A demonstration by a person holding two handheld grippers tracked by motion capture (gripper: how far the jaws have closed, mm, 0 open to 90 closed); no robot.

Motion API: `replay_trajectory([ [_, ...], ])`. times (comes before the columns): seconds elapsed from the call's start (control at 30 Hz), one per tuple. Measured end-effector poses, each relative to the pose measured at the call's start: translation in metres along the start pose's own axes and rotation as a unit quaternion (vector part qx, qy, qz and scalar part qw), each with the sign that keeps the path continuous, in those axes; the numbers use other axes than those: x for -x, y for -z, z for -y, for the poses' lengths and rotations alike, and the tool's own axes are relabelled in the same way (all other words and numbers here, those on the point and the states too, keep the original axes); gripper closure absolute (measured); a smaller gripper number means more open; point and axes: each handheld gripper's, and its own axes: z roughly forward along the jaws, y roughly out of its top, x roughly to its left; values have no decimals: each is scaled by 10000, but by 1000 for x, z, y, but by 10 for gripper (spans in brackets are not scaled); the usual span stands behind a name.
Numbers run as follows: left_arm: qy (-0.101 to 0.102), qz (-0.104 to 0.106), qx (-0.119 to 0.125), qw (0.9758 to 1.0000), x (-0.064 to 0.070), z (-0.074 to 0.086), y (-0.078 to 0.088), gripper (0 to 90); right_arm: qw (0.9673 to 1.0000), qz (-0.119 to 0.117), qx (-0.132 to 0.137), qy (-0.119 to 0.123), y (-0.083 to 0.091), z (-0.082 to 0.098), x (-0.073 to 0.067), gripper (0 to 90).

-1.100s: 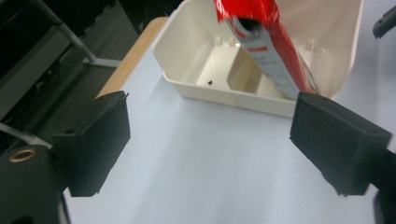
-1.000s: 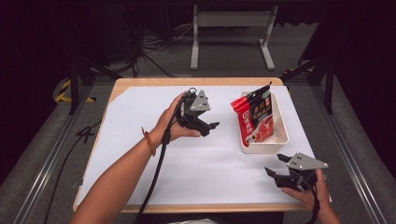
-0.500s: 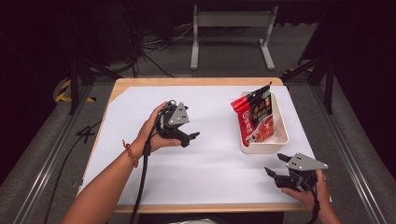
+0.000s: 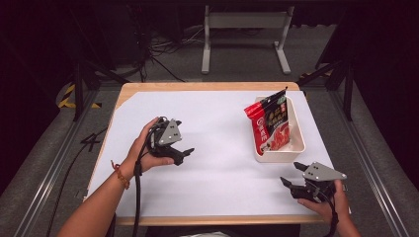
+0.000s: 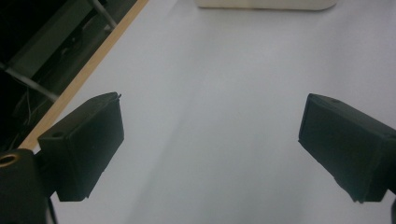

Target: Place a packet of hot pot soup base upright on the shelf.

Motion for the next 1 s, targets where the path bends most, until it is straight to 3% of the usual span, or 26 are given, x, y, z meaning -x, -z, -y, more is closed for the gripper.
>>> replay_trajectory([
  [0.1,53,36,-35,10000,1,10,3,76,10000,15,11,15,0,0,0,310],
  [0.4,215,-133,-176,9995,2,46,17,77,9999,138,2,79,0,1,3,293],
  [0.53,413,-183,-254,9987,2,68,24,77,9998,189,14,72,0,2,4,287],
  [0.63,405,-248,-320,9984,3,75,25,77,9998,195,25,79,0,3,5,282],
  [0.8,590,-255,-374,9972,4,95,31,77,9997,194,8,137,-2,3,5,267],
  [1.0,796,-229,-247,9963,7,113,39,83,9998,161,24,102,-3,5,6,250],
])
